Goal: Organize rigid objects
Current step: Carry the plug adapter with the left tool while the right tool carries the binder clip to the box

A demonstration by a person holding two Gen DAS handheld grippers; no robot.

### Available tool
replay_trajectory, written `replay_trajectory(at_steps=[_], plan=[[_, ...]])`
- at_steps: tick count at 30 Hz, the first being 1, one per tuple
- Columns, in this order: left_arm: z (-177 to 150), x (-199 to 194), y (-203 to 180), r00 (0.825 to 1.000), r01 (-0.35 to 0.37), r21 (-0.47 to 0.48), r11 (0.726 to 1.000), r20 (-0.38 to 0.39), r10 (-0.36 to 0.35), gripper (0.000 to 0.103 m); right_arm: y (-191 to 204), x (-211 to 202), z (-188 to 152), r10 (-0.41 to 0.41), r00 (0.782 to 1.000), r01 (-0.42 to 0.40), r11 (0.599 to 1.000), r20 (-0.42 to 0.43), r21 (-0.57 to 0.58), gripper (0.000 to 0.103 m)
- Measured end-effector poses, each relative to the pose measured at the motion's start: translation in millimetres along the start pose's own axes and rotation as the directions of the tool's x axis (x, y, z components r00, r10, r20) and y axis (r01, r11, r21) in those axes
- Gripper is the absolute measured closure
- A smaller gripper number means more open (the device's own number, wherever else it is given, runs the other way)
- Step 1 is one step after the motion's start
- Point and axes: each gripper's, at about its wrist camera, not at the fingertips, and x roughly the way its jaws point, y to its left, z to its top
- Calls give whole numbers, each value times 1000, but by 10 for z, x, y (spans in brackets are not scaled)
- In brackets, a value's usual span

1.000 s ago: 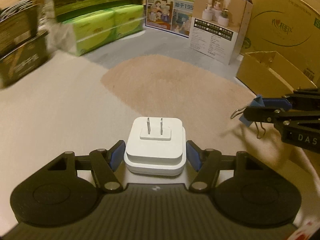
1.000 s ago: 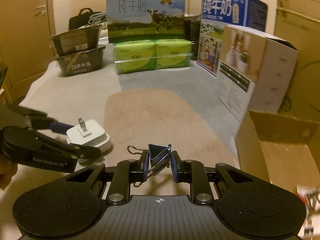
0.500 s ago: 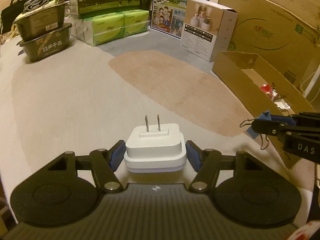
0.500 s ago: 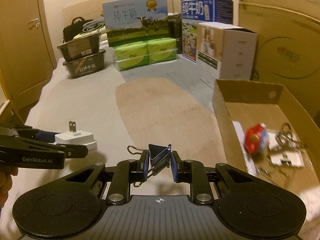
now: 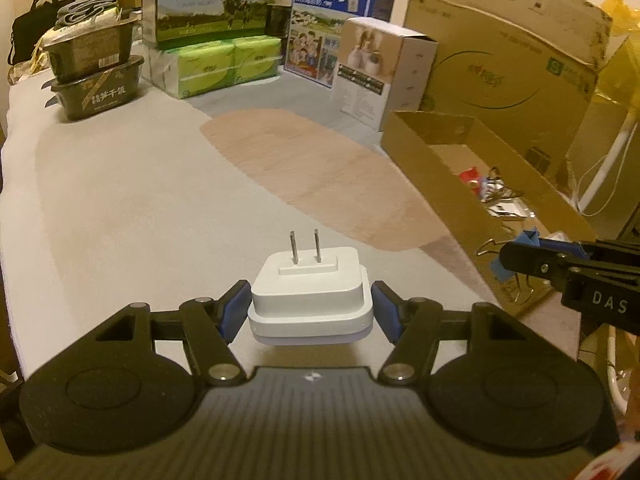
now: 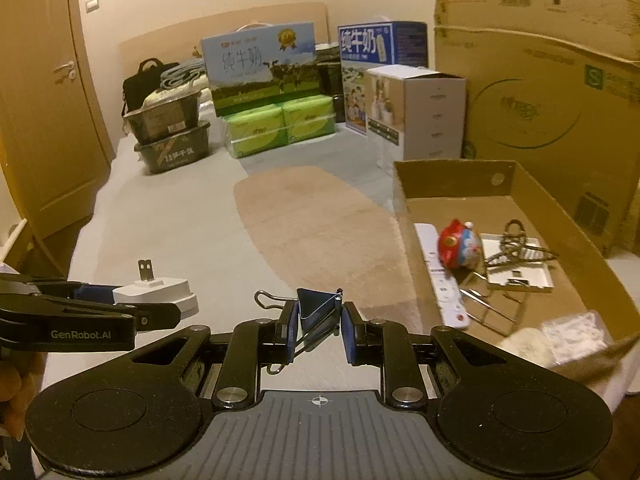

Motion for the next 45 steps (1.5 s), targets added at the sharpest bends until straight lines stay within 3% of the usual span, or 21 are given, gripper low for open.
replay_trajectory(at_steps=[22,45], plan=[[4,-171,-656,995,97,57,994,8,-97,41,-562,-540,-169,-105,994,101,991,38,93,80],[310,66,-1338,978,208,112,972,-3,-209,41,-1159,-714,-47,-200,978,189,971,64,143,80]])
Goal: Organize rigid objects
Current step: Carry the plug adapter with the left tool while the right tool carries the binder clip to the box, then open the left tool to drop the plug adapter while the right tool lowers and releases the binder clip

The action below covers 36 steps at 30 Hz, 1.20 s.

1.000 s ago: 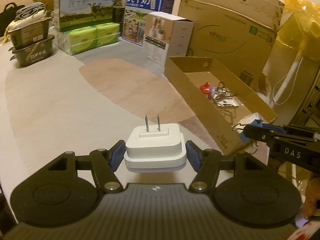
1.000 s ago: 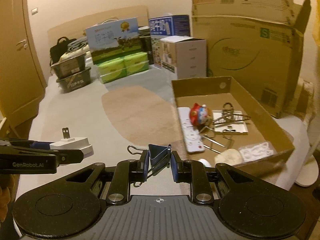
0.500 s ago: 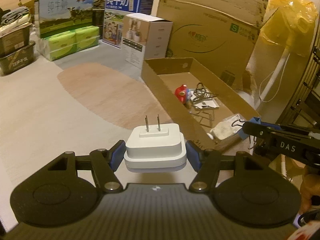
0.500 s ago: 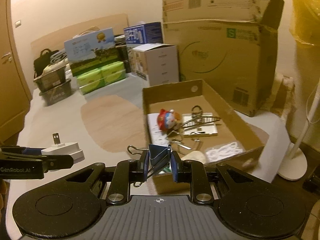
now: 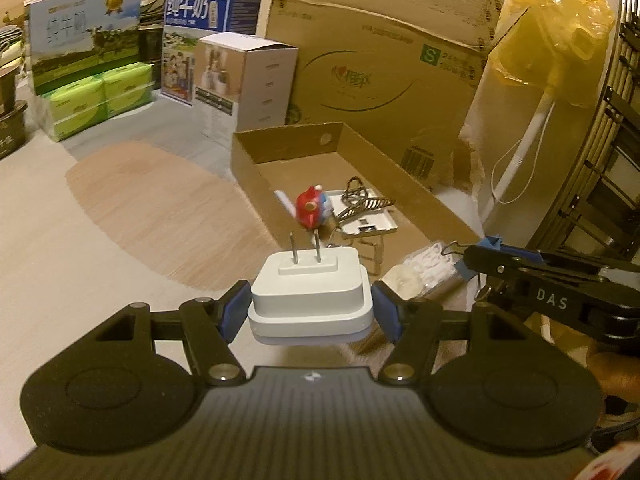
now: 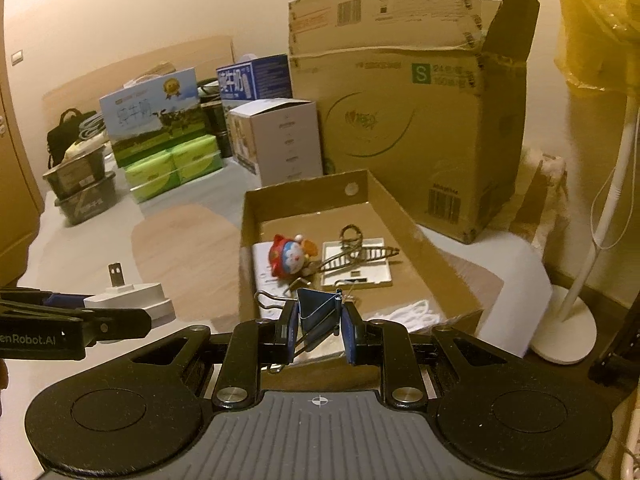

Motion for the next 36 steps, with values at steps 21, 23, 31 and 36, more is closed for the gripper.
replay_trajectory(at_steps=[21,23,31,36], plan=[[480,727,-301,999,35,16,999,-27,-34,41,-464,618,379,-24,999,23,999,-36,-24,80],[498,801,-317,999,34,15,999,-33,-33,41,-487,677,403,-23,999,22,999,-40,-24,80],[524,1029,-366,998,36,12,999,-56,-35,41,-618,836,456,-22,998,22,1000,-52,-7,80],[523,1109,-384,998,33,14,999,-47,-32,40,-675,887,469,-28,998,28,1000,-55,-3,80]])
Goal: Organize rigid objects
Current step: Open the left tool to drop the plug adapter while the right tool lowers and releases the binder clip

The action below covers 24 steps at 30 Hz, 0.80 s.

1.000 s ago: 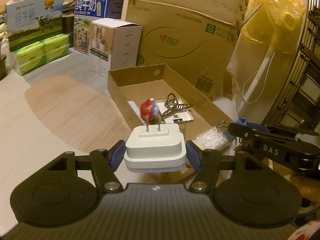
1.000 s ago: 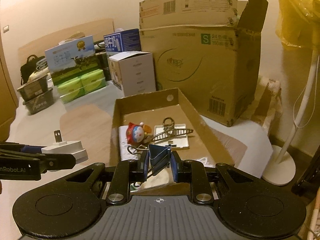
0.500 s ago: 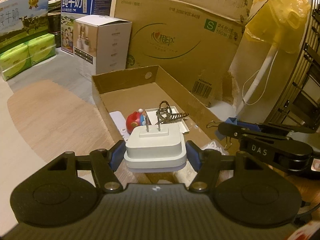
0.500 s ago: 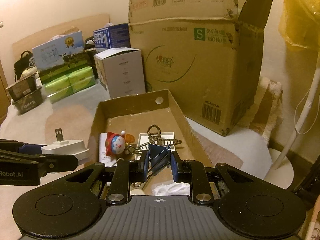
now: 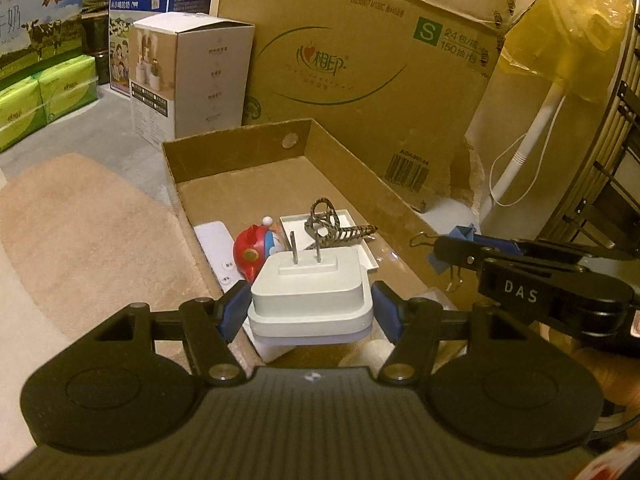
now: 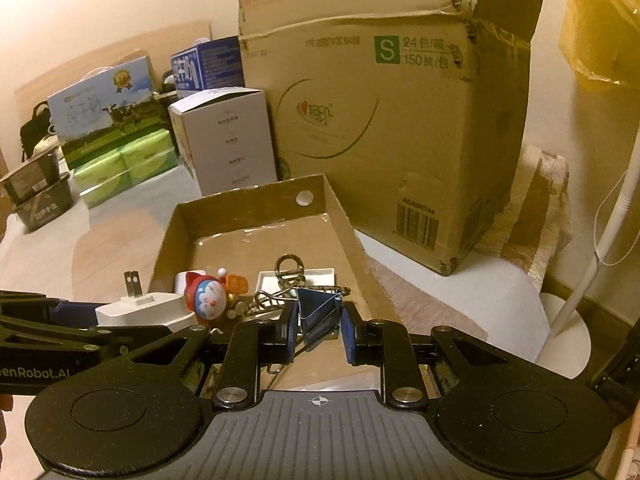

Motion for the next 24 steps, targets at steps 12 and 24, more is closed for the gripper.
replay_trajectory(at_steps=[12,24], plan=[[-26,-110,211,999,-38,-49,998,26,39,36,-34,32,-9,2,1000,-2,1000,-6,14,80],[-50,-199,281,998,-54,-52,997,26,55,36,26,41,39,17,1000,-17,1000,-7,7,80]])
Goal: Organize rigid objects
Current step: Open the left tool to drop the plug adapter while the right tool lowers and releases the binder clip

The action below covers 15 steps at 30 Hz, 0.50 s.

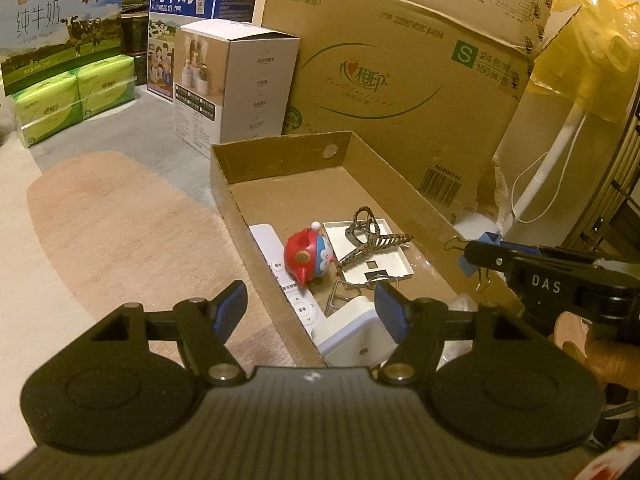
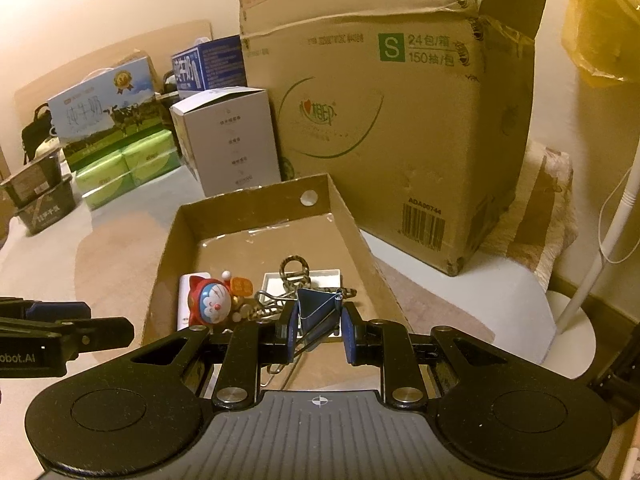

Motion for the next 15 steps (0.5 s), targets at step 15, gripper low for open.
replay_trajectory(at_steps=[15], plan=[[-1,48,15,1000,2,-5,1000,-9,-2,36,18,121,58,3,1000,-3,1000,-15,-16,80]])
